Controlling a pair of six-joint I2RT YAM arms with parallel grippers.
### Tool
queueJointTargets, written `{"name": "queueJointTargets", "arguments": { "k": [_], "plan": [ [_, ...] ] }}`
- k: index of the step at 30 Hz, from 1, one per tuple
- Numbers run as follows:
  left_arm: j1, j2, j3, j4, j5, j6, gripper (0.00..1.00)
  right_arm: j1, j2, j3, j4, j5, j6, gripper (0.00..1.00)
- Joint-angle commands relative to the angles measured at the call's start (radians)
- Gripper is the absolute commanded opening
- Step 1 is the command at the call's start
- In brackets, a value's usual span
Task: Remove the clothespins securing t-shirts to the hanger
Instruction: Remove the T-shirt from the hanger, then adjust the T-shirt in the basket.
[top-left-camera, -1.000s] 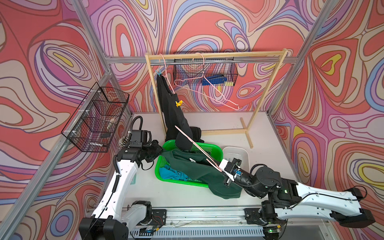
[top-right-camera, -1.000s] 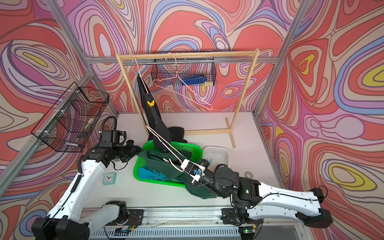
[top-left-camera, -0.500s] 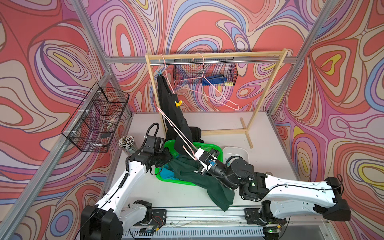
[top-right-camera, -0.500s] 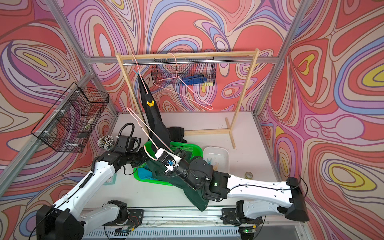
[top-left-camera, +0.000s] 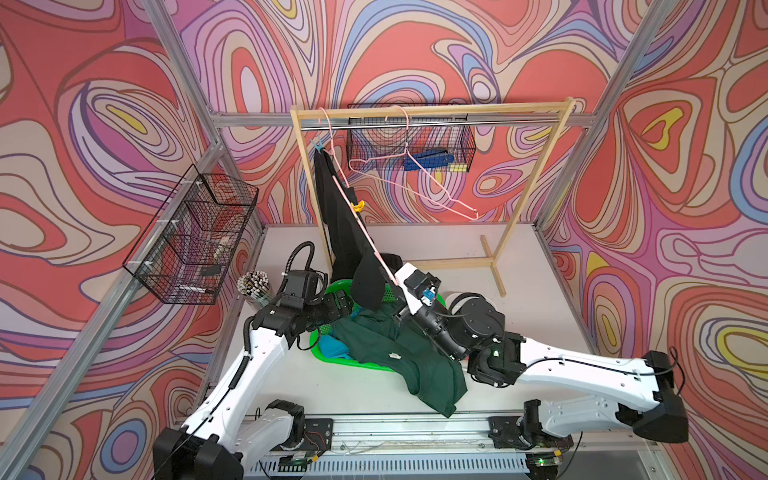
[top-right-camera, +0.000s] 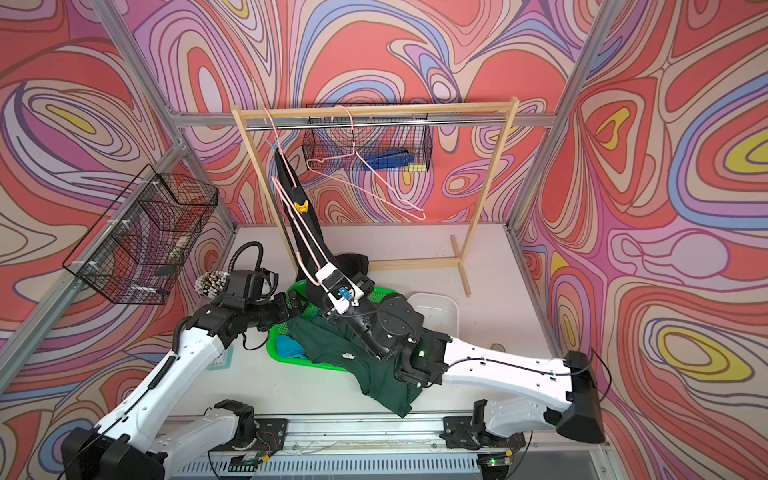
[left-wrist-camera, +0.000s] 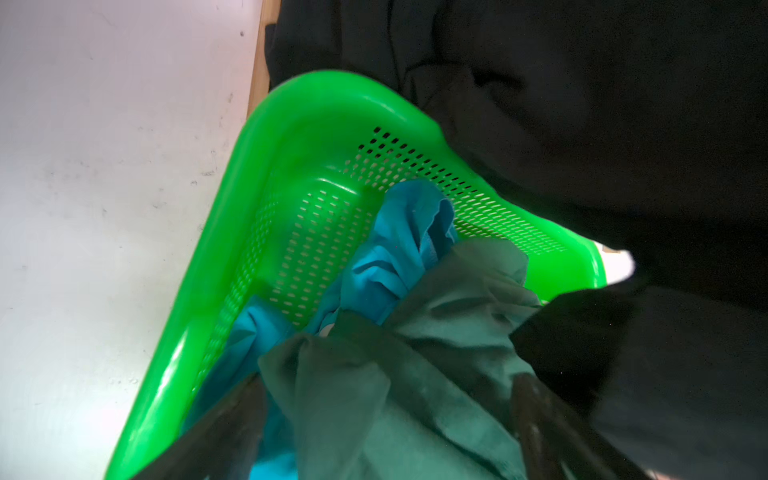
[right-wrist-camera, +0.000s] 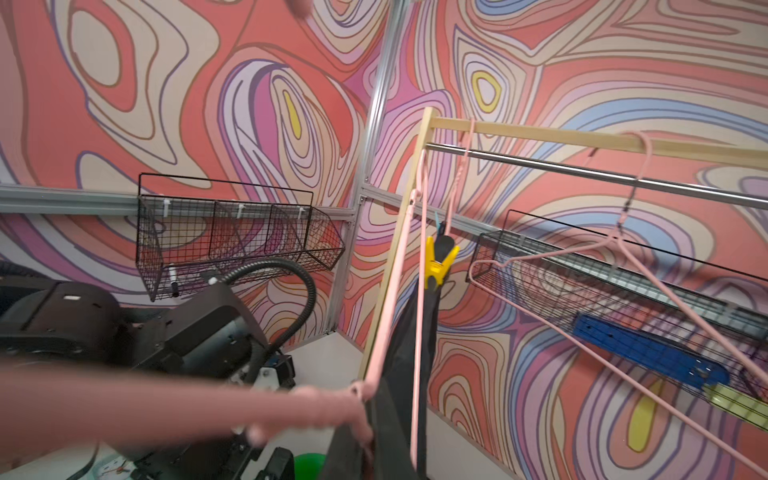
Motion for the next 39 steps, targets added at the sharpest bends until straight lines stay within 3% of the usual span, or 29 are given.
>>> {"name": "queueJointTargets", "arguments": {
  "k": [1, 3, 7, 19, 24, 27, 30, 36, 39],
  "plan": [
    [-0.025, -0.065, 0.04, -0.044, -0.028, 0.025, 1.0, -0.006, -0.105, -0.05, -0.034, 0.069, 0.069, 0.0],
    [-0.071, -0.087, 0.078, -0.059, -0.045, -0.001, 1.0, -0.006, -0.16, -0.078, -0.067, 0.098, 0.091, 0.0],
    [-0.254, -0.08, 0.176, -0.105, -0.207, 0.026, 1.0, -0.005, -0.289, -0.14, -0.141, 0.131, 0.149, 0.0],
    [-0.682, 0.034, 0.273, -0.11, -0.383, 0.069, 1.0, -0.005, -0.554, -0.15, -0.503, 0.252, 0.313, 0.0],
    [-0.839, 0.111, 0.339, -0.155, -0.353, 0.103, 1.0, -0.006, -0.588, -0.12, -0.623, 0.3, 0.369, 0.0],
    [-0.875, 0.166, 0.36, -0.185, -0.215, 0.084, 1.0, -0.005, -0.611, -0.118, -0.655, 0.321, 0.382, 0.0],
    [-0.929, 0.213, 0.348, -0.203, -0.175, 0.076, 1.0, -0.005, -0.623, -0.119, -0.672, 0.33, 0.386, 0.0],
    [-0.942, 0.311, 0.256, -0.131, -0.028, 0.04, 1.0, -0.005, -0.621, -0.12, -0.688, 0.335, 0.39, 0.0],
    [-0.956, 0.355, 0.25, -0.114, -0.062, 0.039, 1.0, -0.006, -0.621, -0.122, -0.691, 0.33, 0.393, 0.0]
  ]
}}
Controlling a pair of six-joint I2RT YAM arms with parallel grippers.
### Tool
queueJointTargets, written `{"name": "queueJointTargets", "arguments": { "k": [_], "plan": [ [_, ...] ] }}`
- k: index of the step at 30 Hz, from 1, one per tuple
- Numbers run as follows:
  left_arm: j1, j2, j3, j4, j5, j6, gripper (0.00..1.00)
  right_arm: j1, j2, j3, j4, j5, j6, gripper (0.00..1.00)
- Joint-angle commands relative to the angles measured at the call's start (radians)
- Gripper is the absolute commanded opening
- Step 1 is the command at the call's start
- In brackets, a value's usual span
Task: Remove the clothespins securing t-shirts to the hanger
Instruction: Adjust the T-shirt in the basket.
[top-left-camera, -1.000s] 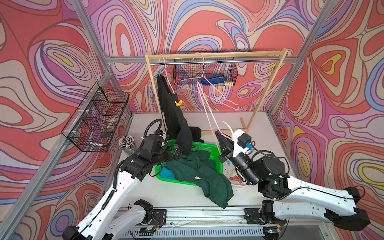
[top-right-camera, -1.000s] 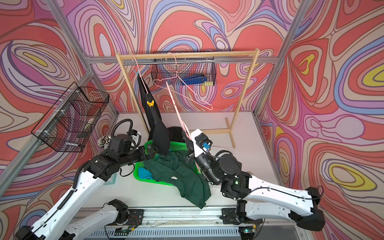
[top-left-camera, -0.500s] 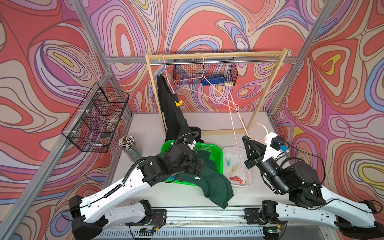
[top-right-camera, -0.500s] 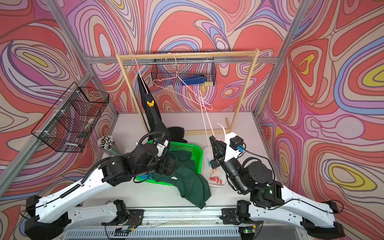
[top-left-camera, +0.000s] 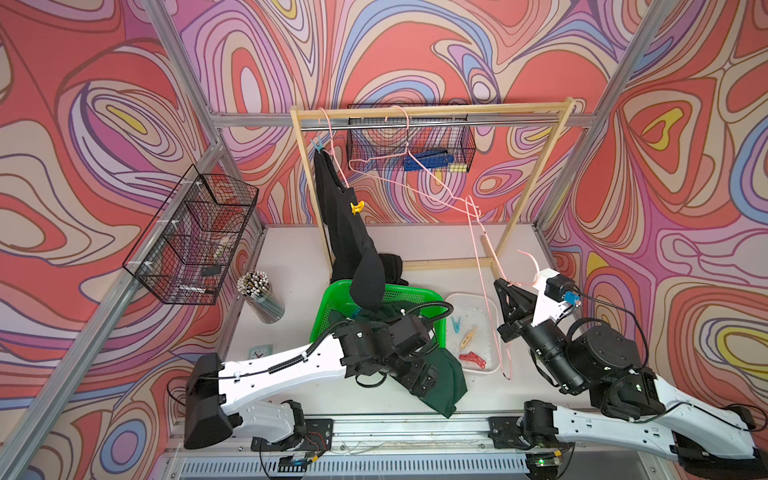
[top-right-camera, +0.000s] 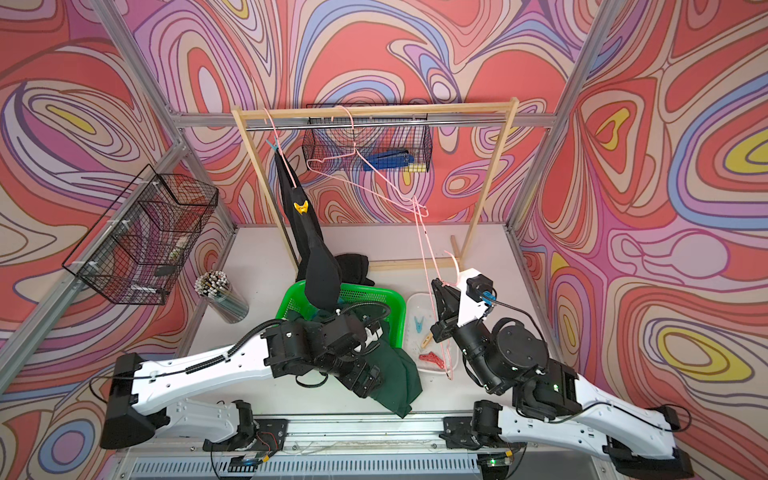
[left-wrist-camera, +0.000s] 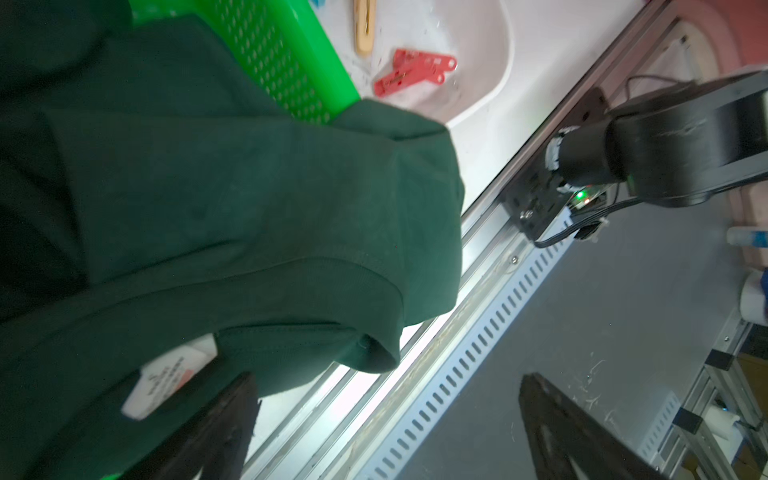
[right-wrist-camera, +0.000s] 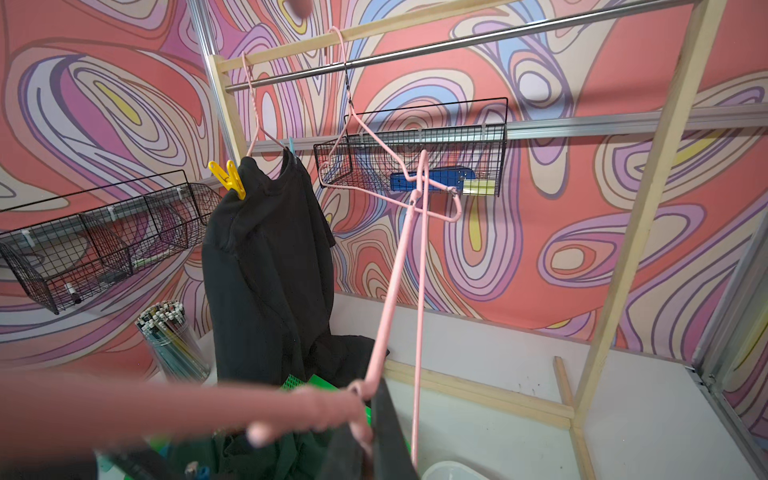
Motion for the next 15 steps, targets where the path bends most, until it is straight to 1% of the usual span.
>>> {"name": "queueJointTargets", "arguments": {
  "k": [1, 6, 9, 12, 15],
  "plan": [
    [-0.018, 0.033, -0.002, 0.019, -0.001, -0.011, 1.0, -0.001, -0.004, 0.016, -0.015, 0.01, 0.014, 0.0],
    [-0.018, 0.117, 0.054, -0.021, -0.106, -0.007, 1.0, -0.001, -0.013, 0.01, -0.017, 0.003, 0.019, 0.0],
    [-0.018, 0.167, 0.08, -0.027, -0.133, -0.023, 0.98, -0.001, -0.019, 0.012, -0.024, 0.002, 0.025, 0.0],
    [-0.018, 0.208, 0.106, -0.034, -0.157, -0.034, 0.9, -0.001, -0.022, 0.008, -0.03, 0.001, 0.027, 0.0],
    [-0.018, 0.237, 0.14, -0.063, -0.205, -0.044, 0.79, -0.001, -0.027, 0.002, -0.031, -0.001, 0.031, 0.0]
  ]
}}
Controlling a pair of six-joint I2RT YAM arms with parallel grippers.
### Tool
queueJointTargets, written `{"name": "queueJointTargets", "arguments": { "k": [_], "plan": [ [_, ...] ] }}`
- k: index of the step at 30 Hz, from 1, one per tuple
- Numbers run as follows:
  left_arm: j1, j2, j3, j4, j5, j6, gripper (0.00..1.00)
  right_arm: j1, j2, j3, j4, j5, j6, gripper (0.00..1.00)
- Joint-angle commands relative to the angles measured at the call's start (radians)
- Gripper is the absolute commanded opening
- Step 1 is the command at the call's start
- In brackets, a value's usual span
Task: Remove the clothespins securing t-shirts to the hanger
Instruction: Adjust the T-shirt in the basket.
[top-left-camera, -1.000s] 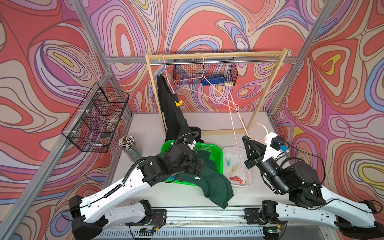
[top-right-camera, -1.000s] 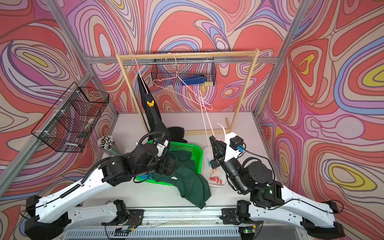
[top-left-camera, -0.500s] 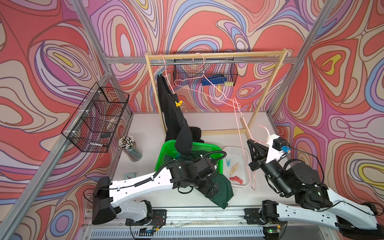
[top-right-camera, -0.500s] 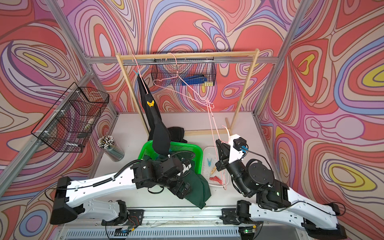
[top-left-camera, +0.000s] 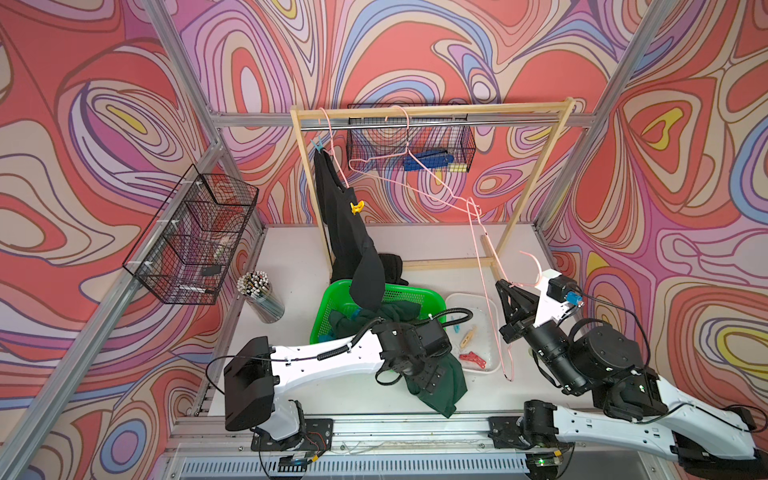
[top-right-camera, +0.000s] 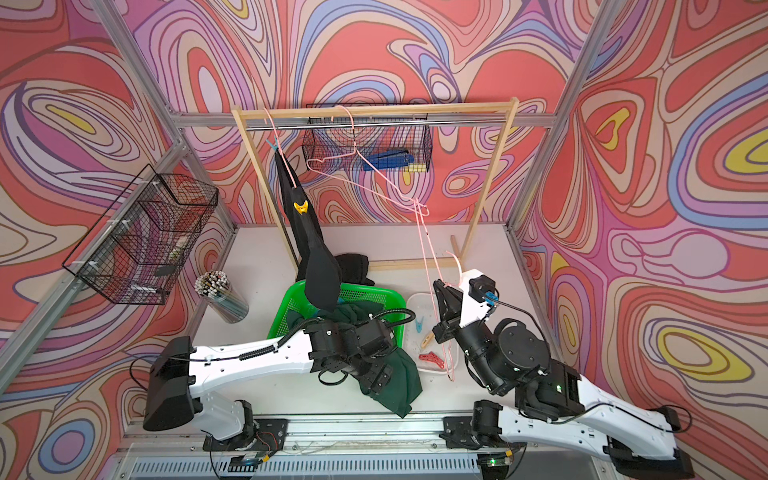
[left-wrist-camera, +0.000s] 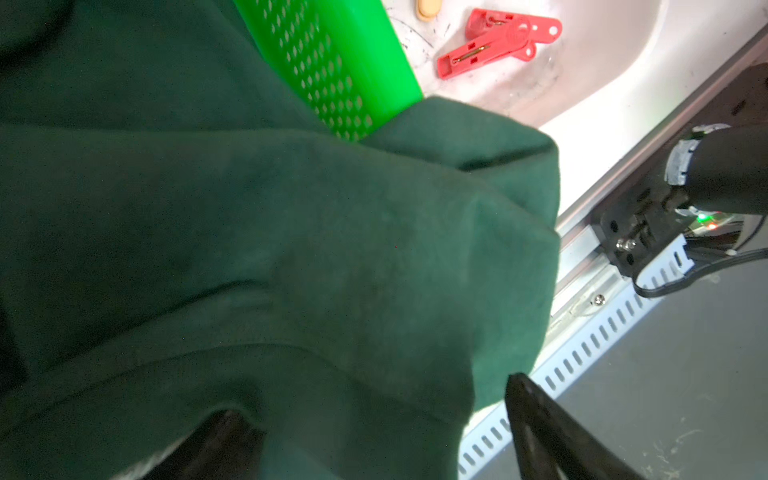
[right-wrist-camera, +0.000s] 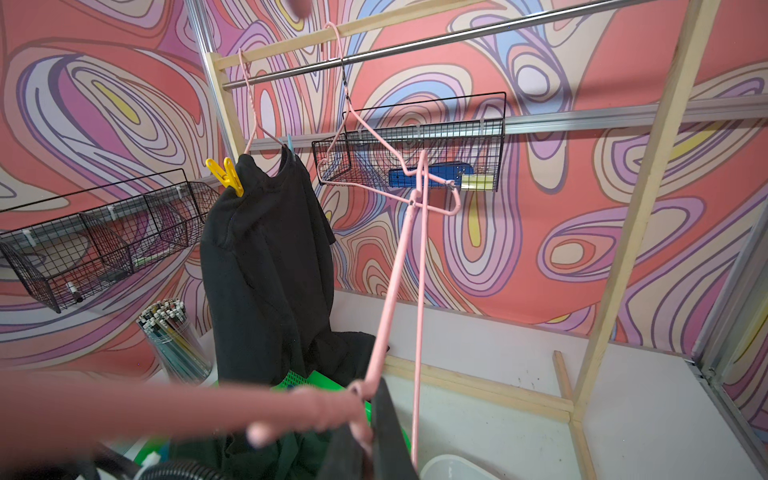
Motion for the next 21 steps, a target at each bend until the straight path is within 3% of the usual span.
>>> {"name": "queueJointTargets", "arguments": {
  "k": [1, 5, 8, 12, 17, 21],
  "plan": [
    [-0.003, 0.025, 0.048, -0.056, -0.089, -0.025, 0.75, -0.001, -0.013, 0.0, -0.01, -0.001, 0.013, 0.0],
    [-0.003, 0.019, 0.055, -0.047, -0.152, -0.029, 0.56, -0.001, -0.017, -0.005, -0.008, -0.005, 0.012, 0.0],
    [-0.002, 0.019, 0.061, -0.035, -0.178, -0.022, 0.27, -0.001, -0.017, -0.003, -0.01, -0.011, 0.011, 0.0],
    [-0.003, 0.053, 0.1, -0.07, -0.197, -0.019, 0.0, -0.001, -0.023, -0.006, -0.011, -0.016, 0.014, 0.0],
    [0.006, 0.061, 0.207, -0.196, -0.322, 0.006, 0.0, -0.001, -0.024, -0.007, -0.016, -0.017, 0.022, 0.0],
    [0.074, -0.005, 0.265, -0.271, -0.38, 0.028, 0.0, -0.002, -0.025, -0.009, -0.023, -0.02, 0.026, 0.0]
  ]
}}
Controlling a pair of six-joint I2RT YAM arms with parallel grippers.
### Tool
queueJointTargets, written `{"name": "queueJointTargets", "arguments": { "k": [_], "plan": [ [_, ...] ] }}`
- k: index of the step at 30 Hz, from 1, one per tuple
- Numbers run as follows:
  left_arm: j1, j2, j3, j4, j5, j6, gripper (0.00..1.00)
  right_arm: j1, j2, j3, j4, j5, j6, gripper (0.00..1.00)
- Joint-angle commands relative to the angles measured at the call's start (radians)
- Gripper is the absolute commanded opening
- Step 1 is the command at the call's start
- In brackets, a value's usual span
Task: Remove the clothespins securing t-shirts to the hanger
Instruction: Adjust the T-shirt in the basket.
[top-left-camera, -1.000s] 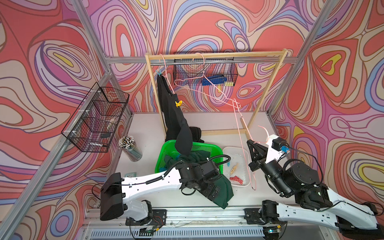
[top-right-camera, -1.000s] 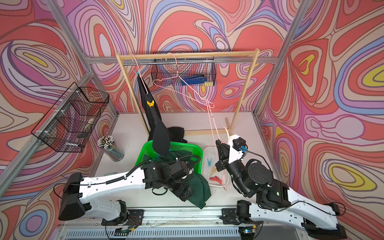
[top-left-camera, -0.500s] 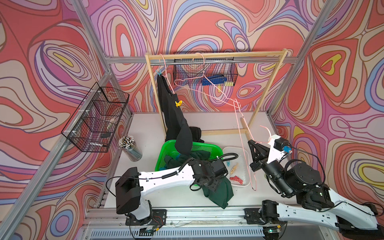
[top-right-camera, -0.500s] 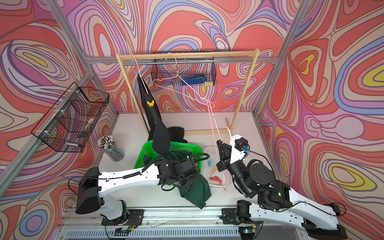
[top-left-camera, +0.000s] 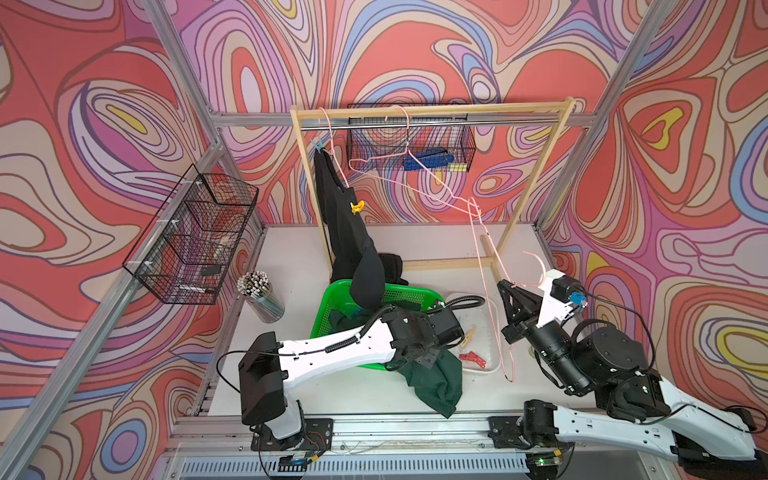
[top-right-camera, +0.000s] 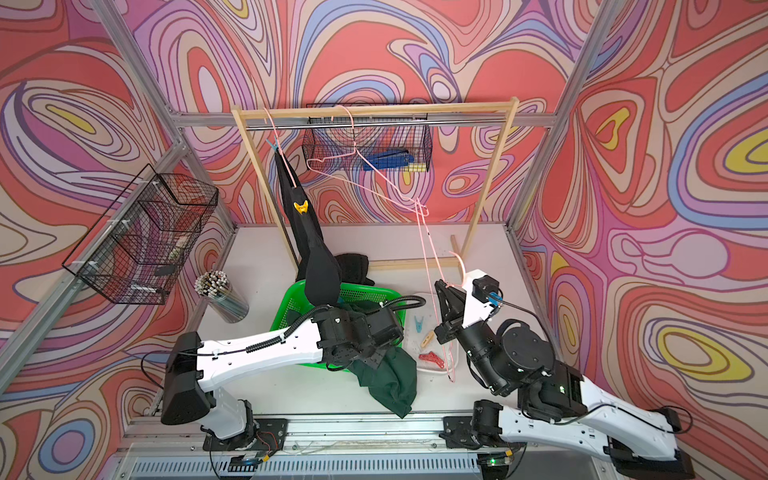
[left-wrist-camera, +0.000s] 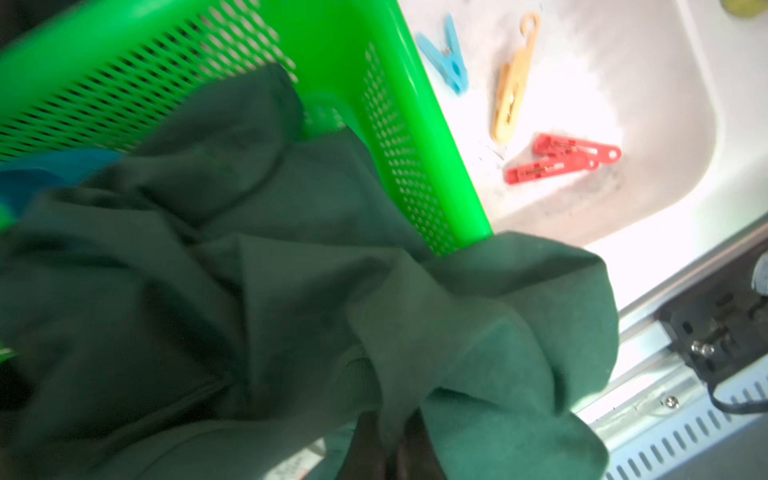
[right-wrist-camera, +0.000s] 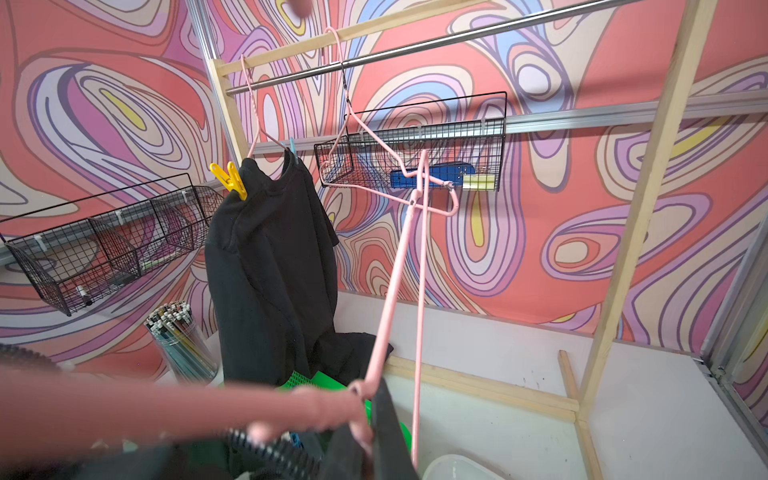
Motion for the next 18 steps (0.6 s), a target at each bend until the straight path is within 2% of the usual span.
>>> {"name": "queueJointTargets", "arguments": {
  "k": [1, 11, 15, 18],
  "plan": [
    [0.081, -0.085, 0.045, -0.116, -0.096, 0.021, 0.0, -0.002, -0.012, -0.008, -0.019, -0.011, 0.016, 0.0],
    [0.418, -0.386, -0.028, -0.109, -0.072, 0.088, 0.0, -0.001, -0.027, -0.005, -0.045, -0.013, 0.03, 0.0],
    [0.504, -0.426, -0.055, -0.127, -0.067, 0.119, 0.0, -0.001, -0.026, -0.006, -0.044, -0.01, 0.03, 0.0],
    [0.532, -0.426, -0.088, -0.126, -0.073, 0.13, 0.0, -0.001, -0.022, -0.007, -0.044, -0.005, 0.031, 0.0]
  ]
}}
